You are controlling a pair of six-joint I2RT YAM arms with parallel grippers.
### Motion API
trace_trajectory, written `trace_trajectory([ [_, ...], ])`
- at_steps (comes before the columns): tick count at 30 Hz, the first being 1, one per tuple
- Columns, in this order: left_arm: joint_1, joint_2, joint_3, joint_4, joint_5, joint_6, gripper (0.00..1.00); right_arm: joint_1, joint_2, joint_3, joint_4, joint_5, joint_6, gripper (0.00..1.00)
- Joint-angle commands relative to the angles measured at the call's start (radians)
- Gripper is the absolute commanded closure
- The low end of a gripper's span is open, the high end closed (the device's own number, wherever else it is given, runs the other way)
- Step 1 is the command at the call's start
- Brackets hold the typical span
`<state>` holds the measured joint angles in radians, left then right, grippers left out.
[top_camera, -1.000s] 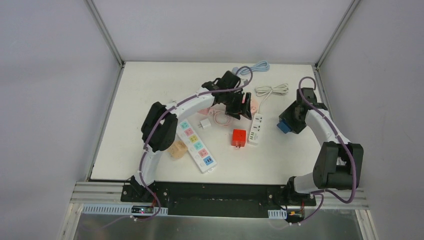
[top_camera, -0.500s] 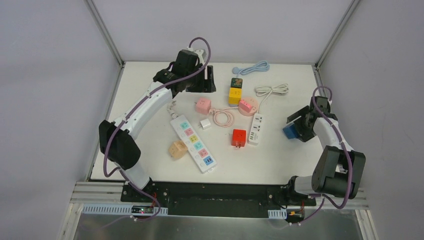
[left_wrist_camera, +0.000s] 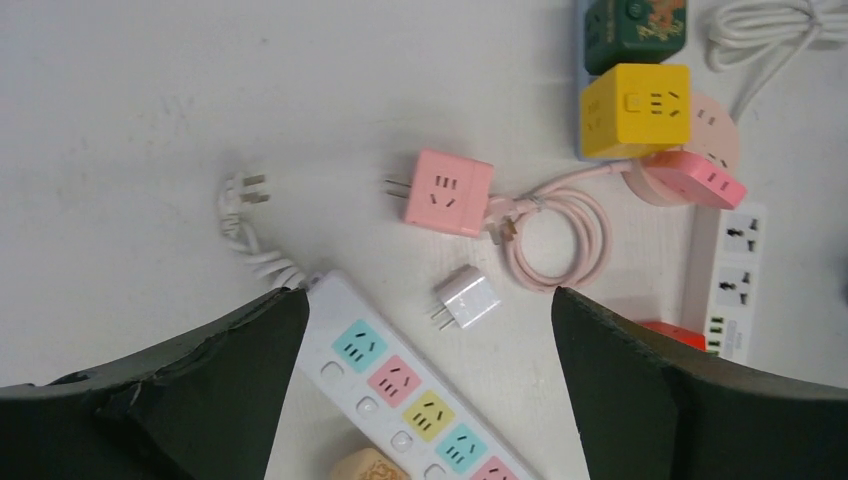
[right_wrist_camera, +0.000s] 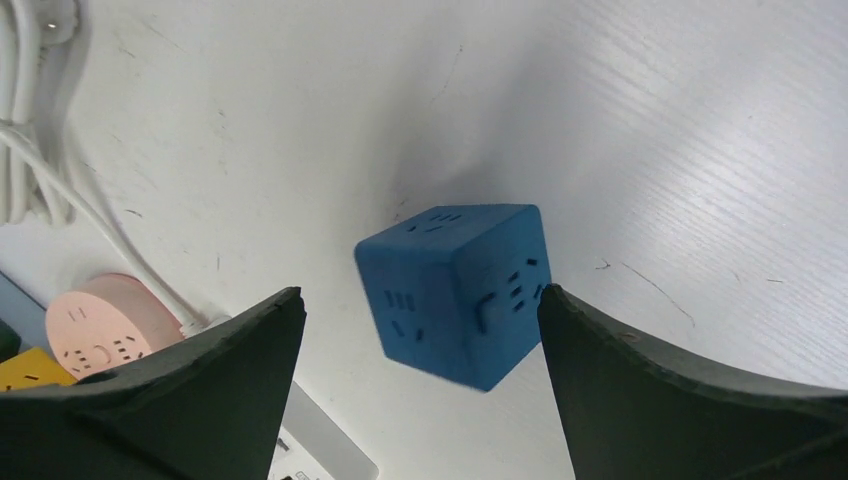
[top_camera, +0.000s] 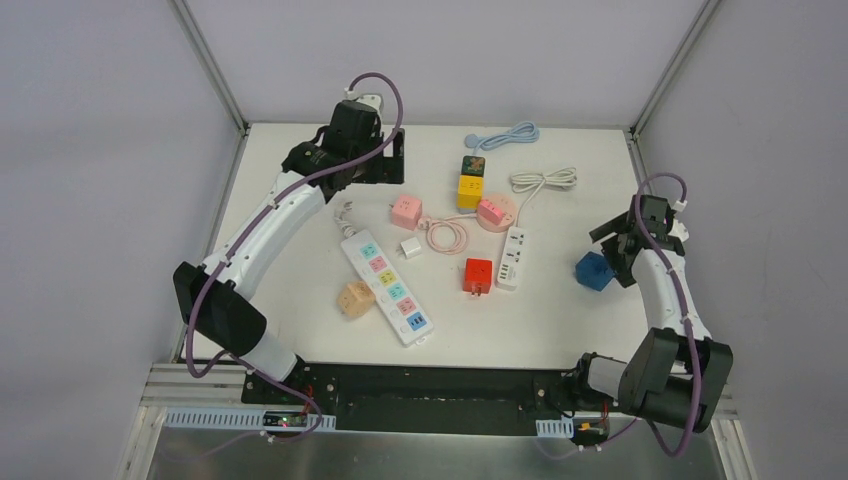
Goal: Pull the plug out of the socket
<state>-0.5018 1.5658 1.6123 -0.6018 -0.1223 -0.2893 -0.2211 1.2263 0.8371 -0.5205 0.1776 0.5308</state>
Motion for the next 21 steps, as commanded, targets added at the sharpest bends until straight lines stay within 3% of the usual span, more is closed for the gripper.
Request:
trace_trajectory([
  [1, 0.03, -0.032, 0.041, -0.114, -0.177, -0.021, 0.01, -0.007, -0.074, 0.054, -0.03, 0.031, -0.021, 0.11],
  [6, 0.092, 0.0, 0.101, -0.198, -0.065, -0.076, 0.03, 0.0, -0.12, 0.029, 0.021, -0.175, -0.064, 0.13],
  [11, 0.126, 0.032, 0.12, -0.216, 0.111, -0.132, 0.1, 0.067, -0.163, -0.004, 0.12, -0.423, -0.1, 0.16],
  [16, 0.129, 0.086, 0.124, -0.187, 0.287, -0.179, 0.15, 0.228, -0.135, 0.028, 0.17, -0.385, -0.099, 0.16],
  [21, 0.128, 0.159, 0.137, -0.1, 0.45, -0.258, 0.19, 0.361, 0.037, 0.126, 0.244, -0.372, -0.211, 0.16],
])
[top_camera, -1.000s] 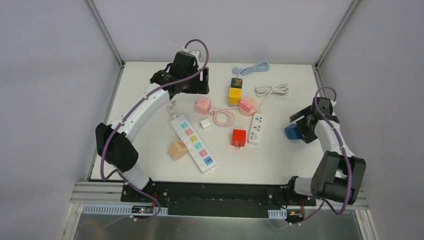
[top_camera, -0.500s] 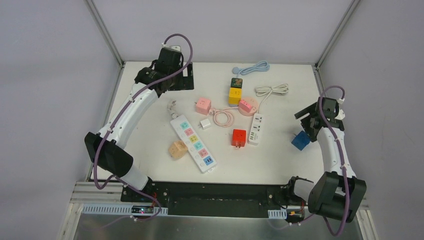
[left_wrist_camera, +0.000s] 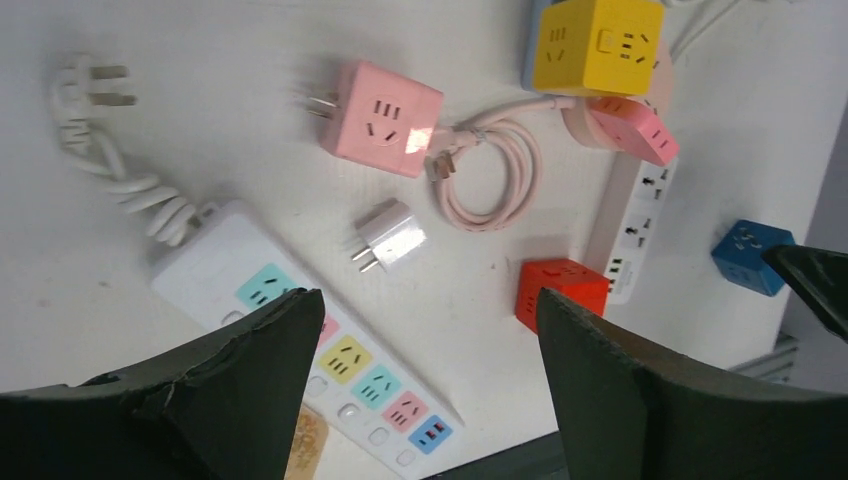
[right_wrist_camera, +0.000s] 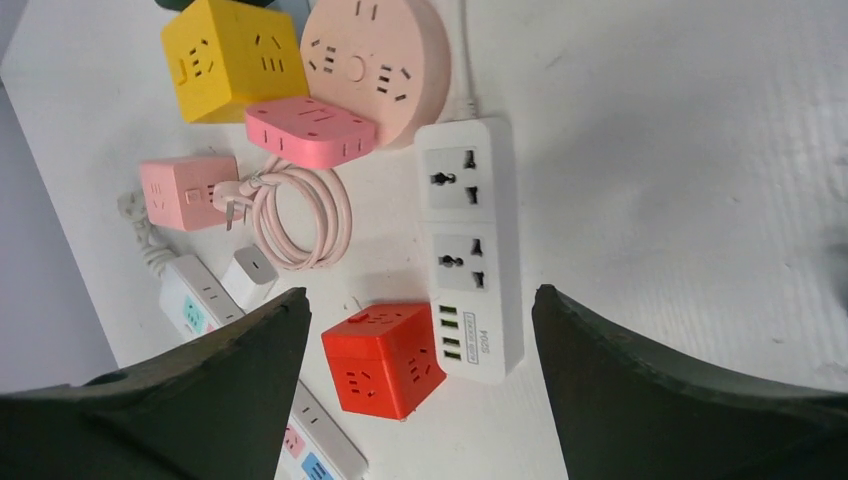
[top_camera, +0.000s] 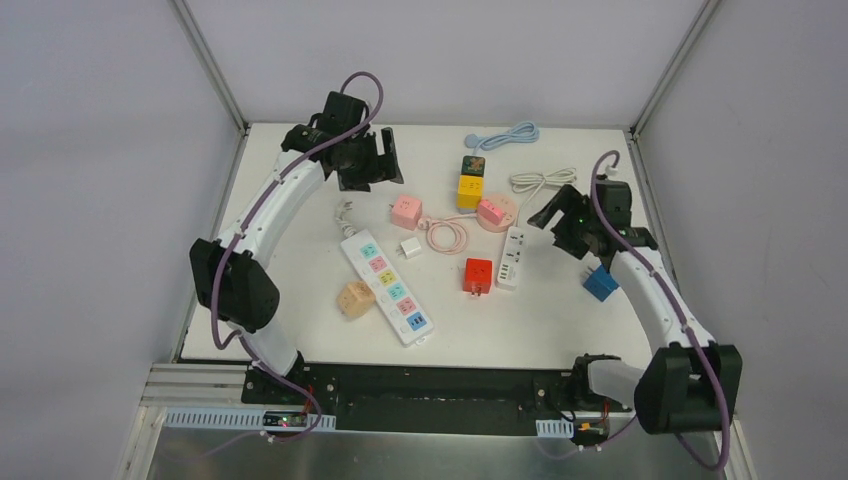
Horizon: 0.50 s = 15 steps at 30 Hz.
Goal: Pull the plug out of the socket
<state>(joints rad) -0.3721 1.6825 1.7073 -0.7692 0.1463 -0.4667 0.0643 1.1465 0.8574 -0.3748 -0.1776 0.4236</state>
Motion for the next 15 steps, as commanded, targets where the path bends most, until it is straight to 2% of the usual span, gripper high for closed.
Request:
trace_trajectory([
  [1, -0.002, 0.053, 0.046, 0.084, 0.212, -0.093, 0.19, 0.103, 0.169, 0.14, 0.1, -0.023, -0.141, 0.16],
  [7, -0.004, 0.122, 0.008, 0.217, 0.295, -0.198, 0.2, 0.222, 0.478, 0.373, 0.076, -0.01, -0.368, 0.16],
  [11, -0.005, 0.185, 0.013, 0.299, 0.321, -0.256, 0.2, 0.239, 0.579, 0.435, 0.13, -0.015, -0.469, 0.17],
  [15, -0.007, 0.249, 0.032, 0.39, 0.34, -0.311, 0.2, 0.244, 0.654, 0.48, 0.143, -0.068, -0.578, 0.21],
])
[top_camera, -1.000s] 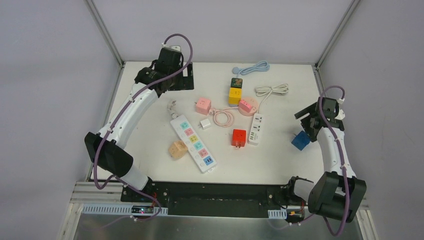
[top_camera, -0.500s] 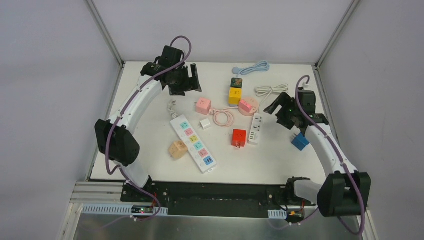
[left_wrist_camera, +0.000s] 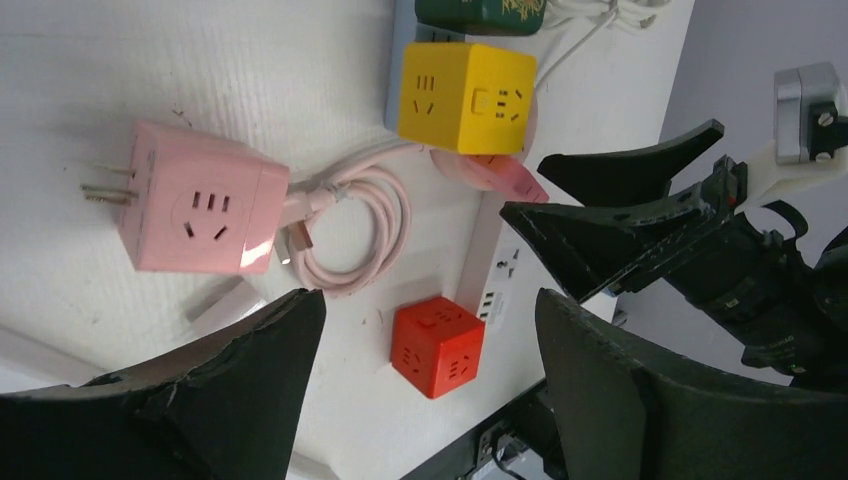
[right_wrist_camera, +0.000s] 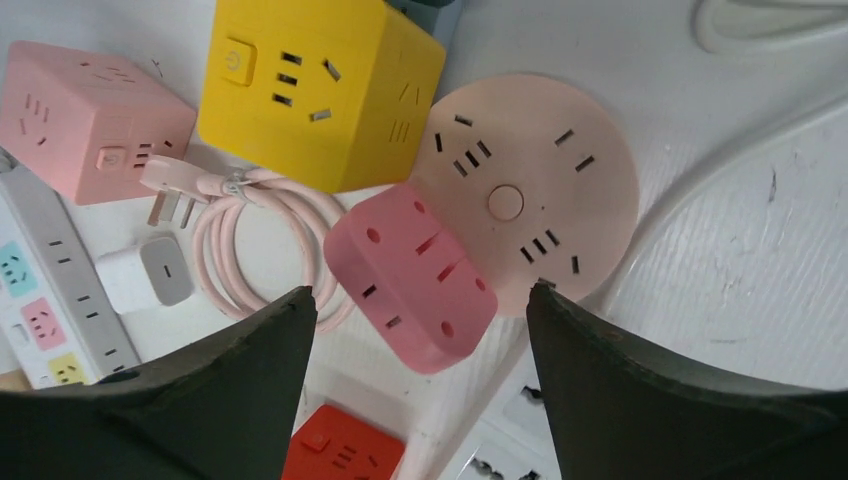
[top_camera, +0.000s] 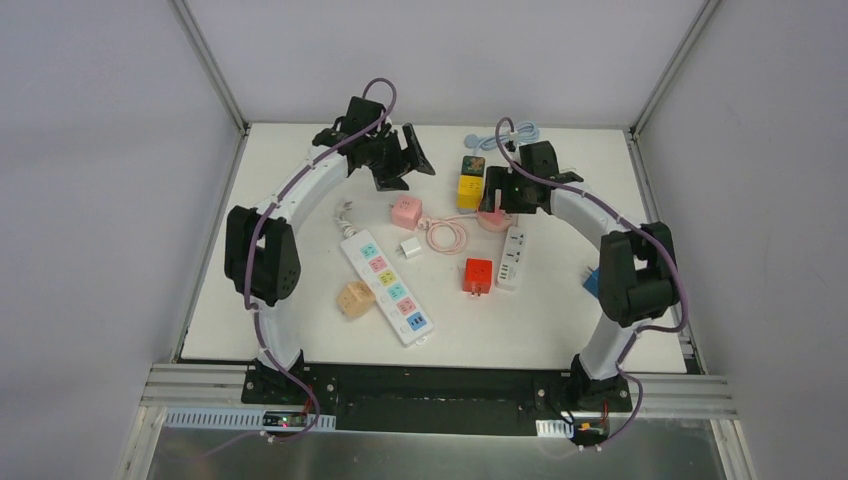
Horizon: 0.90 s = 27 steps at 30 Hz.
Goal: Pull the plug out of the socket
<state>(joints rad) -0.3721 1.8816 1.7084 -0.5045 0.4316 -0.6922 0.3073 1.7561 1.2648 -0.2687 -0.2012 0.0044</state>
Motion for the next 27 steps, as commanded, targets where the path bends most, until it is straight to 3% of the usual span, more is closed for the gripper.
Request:
trace_trajectory([
  [1, -0.008, 0.068, 0.042, 0.135, 0.06, -0.101, 0.2, 0.003, 0.064, 0.091, 0.019, -0.05, -0.175, 0.24],
  [10, -0.052, 0.168, 0.115, 0.171, 0.082, -0.136, 0.22, 0.018, 0.133, 0.168, -0.035, 0.005, -0.21, 0.64],
  [15, -0.083, 0.189, 0.085, 0.233, 0.082, -0.108, 0.27, 0.017, 0.137, 0.154, -0.019, -0.018, -0.176, 0.79],
  [20, -0.125, 0.205, 0.027, 0.313, 0.062, -0.028, 0.35, 0.016, 0.152, 0.15, -0.037, -0.012, -0.082, 0.85],
  [23, -0.148, 0.216, -0.016, 0.352, 0.057, -0.03, 0.41, 0.017, 0.149, 0.128, -0.045, -0.013, -0.021, 0.84],
  [27, -0.174, 0.224, -0.059, 0.393, 0.052, -0.022, 0.46, 0.017, 0.087, 0.045, 0.001, -0.04, 0.053, 0.5],
])
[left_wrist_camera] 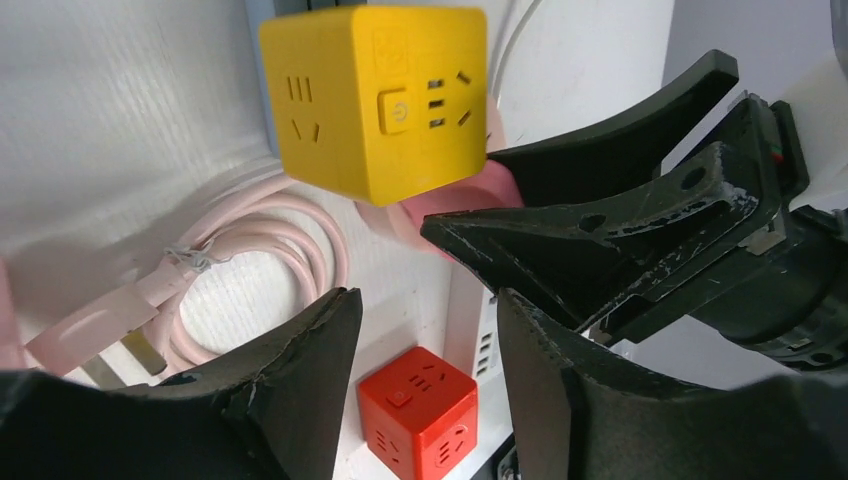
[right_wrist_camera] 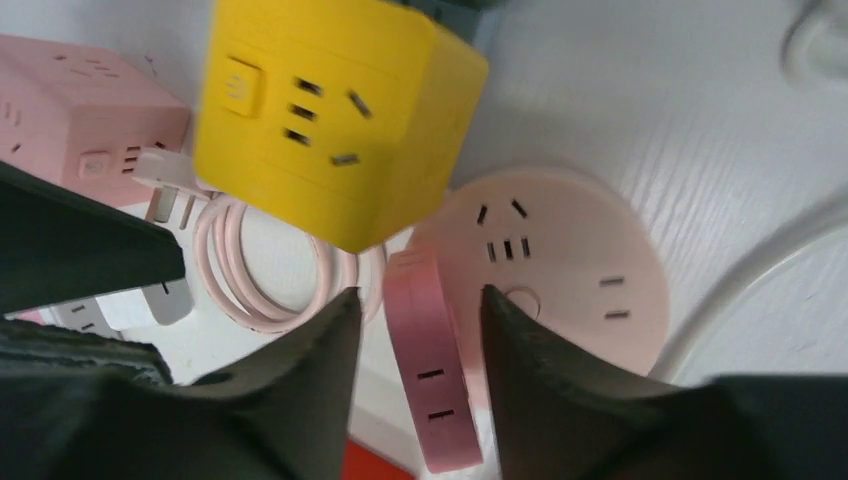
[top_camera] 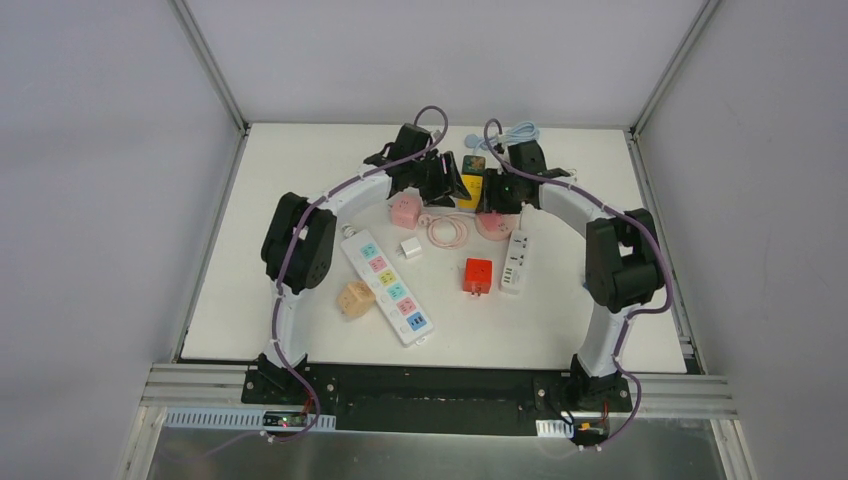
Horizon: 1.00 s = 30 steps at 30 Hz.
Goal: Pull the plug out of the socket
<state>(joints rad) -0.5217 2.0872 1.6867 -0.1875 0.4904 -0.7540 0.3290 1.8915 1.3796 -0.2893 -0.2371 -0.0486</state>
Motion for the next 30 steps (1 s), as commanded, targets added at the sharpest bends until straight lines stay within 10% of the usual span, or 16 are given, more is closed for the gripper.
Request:
trace_trajectory([
  [1, -0.028, 0.021, -0.036, 0.071, -0.01, 0.047, 0.46, -0.004, -0.058, -0.081, 0.029, 0.007, 0.12, 0.45],
  [6, -0.029, 0.018, -0.013, 0.017, -0.019, 0.114, 0.46, -0.004, -0.069, -0.079, 0.016, 0.053, 0.131, 0.41],
  [14, -0.044, 0.037, -0.028, 0.017, -0.009, 0.114, 0.57, 0.007, -0.073, -0.085, -0.017, 0.054, 0.125, 0.79],
  [30, -0.103, 0.135, -0.01, 0.008, 0.001, 0.158, 0.68, 0.081, -0.092, -0.135, 0.044, 0.091, 0.29, 1.0],
])
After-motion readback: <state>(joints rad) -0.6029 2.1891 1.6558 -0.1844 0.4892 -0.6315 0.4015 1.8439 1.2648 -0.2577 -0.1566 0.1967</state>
